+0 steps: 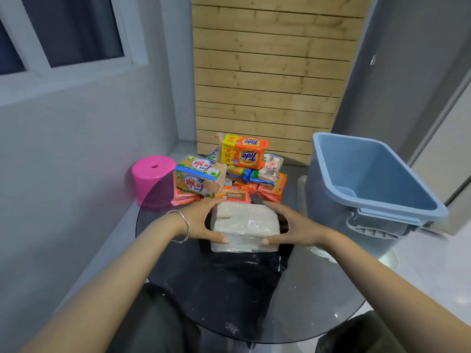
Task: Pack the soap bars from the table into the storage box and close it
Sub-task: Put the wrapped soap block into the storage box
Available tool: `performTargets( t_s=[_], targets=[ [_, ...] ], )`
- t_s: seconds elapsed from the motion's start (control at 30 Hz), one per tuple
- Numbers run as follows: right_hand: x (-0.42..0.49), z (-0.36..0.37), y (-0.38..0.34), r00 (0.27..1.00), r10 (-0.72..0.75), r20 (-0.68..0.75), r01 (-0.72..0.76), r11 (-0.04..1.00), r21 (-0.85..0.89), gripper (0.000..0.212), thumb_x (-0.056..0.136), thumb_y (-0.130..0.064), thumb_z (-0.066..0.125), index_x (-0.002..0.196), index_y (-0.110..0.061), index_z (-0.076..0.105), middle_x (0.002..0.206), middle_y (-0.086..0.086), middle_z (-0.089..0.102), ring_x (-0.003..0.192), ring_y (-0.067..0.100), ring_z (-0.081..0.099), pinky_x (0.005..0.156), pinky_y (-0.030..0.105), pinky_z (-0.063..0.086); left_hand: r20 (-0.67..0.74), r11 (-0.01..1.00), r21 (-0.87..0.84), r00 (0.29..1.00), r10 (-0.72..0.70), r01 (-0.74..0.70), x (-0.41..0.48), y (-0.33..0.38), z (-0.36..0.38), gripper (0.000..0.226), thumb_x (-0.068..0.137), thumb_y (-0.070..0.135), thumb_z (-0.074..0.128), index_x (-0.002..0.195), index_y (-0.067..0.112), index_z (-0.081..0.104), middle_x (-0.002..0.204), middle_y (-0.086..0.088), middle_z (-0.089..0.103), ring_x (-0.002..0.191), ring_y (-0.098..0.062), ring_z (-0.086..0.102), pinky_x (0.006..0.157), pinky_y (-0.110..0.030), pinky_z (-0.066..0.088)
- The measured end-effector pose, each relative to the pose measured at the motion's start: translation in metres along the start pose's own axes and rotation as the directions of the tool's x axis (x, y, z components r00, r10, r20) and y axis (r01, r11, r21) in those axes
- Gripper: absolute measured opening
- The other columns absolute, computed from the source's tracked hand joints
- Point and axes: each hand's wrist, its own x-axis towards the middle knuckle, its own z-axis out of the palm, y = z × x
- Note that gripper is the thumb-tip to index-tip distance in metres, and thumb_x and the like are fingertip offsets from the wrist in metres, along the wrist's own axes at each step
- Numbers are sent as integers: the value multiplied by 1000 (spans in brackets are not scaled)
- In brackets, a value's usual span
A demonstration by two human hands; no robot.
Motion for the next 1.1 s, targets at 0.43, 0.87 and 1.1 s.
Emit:
performTargets(
  t_s=[0.43,0.87,1.1],
  targets=[
    [-22,16,-32,993,-33,-114,28,999,-45,65,66,-32,85,119,-23,50,104,-20,50,98,3,54,82,13,46,-117,973,-228,993,8,-34,-14,5,21,98,51,47,84,134,30,36,125,18,46,121,-8,47,102,-23,39],
    [-99,-106,-124,948,-189,-257,118,956,-270,62,68,-28,84,112,-45,44,99,-35,47,89,-28,50,74,-7,37,-350,901,-292,913,211,-321,-29,113,-89,98,33,61,83,121,44,43,121,12,56,112,-11,58,96,-35,51],
    [-123,-188,-103,948,-88,-306,-59,896,-440,80,65,-36,84,133,-28,41,115,-15,53,108,8,54,97,21,44,-330,849,-263,869,368,-459,40,204,-100,83,52,37,87,123,33,45,113,12,56,103,-7,56,83,-18,47]
  ],
)
